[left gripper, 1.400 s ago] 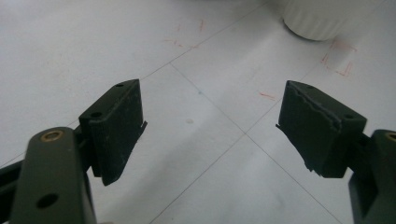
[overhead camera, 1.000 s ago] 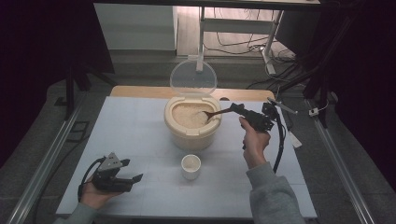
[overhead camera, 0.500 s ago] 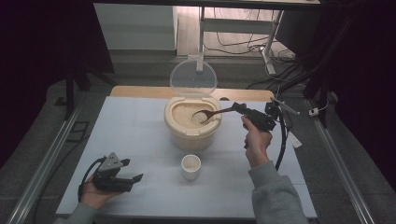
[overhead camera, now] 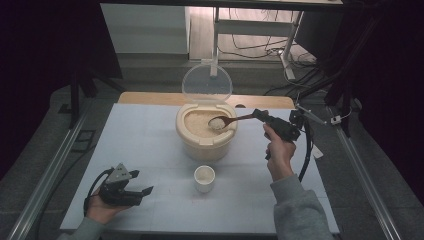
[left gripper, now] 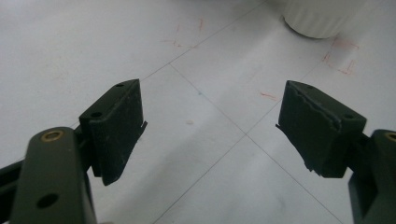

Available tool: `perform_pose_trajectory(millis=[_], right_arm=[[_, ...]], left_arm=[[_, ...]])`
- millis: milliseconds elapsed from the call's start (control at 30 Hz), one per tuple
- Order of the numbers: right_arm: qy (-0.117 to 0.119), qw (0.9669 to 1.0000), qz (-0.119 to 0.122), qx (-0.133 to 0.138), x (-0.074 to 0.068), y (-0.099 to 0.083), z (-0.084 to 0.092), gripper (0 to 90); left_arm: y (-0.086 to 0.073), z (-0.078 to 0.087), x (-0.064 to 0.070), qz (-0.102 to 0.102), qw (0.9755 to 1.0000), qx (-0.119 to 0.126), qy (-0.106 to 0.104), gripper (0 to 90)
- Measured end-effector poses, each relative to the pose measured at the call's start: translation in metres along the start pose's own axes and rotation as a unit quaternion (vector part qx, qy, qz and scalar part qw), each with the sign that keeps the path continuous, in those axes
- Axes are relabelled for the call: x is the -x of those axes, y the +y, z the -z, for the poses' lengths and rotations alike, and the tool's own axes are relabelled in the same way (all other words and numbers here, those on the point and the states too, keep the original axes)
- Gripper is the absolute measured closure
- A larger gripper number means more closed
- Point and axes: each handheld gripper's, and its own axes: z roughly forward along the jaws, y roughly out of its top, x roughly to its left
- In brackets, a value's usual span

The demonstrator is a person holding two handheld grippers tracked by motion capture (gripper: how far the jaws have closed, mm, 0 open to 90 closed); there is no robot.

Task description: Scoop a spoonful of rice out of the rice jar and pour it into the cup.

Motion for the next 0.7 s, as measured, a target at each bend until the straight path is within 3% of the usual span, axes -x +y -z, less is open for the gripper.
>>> perform_pose_trajectory(millis=[700], right_arm=[[0.045,0.9979,-0.011,-0.045,-0.002,-0.011,0.021,82.7]], left_arm=[[0.001,-0.001,-0.001,0.001,1.0,-0.001,0.002,21.9]])
